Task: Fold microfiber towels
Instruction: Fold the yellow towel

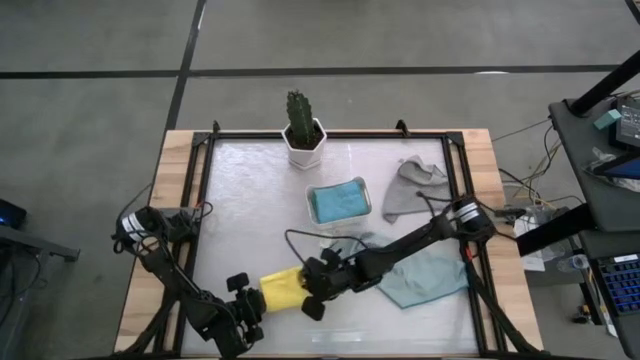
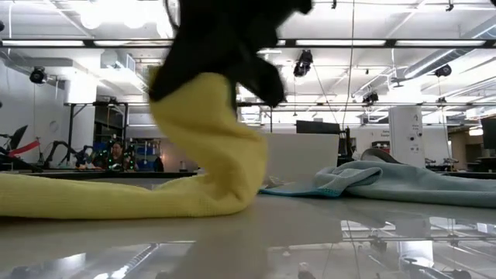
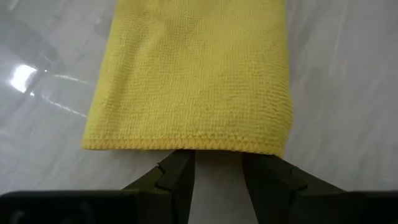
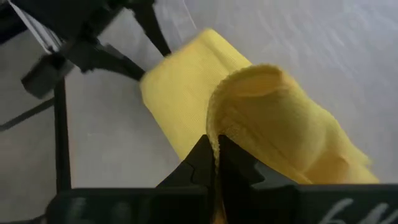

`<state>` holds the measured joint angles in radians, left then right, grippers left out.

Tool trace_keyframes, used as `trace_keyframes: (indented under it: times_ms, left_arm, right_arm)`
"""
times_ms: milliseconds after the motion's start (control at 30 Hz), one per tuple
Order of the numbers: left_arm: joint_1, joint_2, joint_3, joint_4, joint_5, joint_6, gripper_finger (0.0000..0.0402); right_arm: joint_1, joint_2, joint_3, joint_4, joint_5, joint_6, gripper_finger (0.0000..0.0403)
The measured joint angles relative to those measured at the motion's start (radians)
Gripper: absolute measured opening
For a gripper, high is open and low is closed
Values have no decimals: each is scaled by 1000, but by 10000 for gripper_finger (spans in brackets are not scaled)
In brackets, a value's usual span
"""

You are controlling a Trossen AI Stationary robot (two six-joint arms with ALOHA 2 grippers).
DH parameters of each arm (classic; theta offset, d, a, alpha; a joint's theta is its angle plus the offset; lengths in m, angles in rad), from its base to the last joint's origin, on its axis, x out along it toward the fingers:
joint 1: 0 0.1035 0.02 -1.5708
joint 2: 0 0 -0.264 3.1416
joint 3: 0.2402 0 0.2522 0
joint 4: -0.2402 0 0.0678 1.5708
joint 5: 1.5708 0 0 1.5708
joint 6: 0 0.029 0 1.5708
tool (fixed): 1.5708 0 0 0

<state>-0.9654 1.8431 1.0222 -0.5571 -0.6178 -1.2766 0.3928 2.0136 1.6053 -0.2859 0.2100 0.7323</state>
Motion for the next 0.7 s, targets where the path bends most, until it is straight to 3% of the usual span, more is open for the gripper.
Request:
trace_keyframes:
  times_ms: [300,700]
  left_arm:
    - [1,0,-2,0,-5,4,118]
    - [1,0,-2,2,-8,3,118]
  right_arm:
    - [-18,156,197,29,-7,-62,9]
    - [-31,294,362,-3,-19,-90,9]
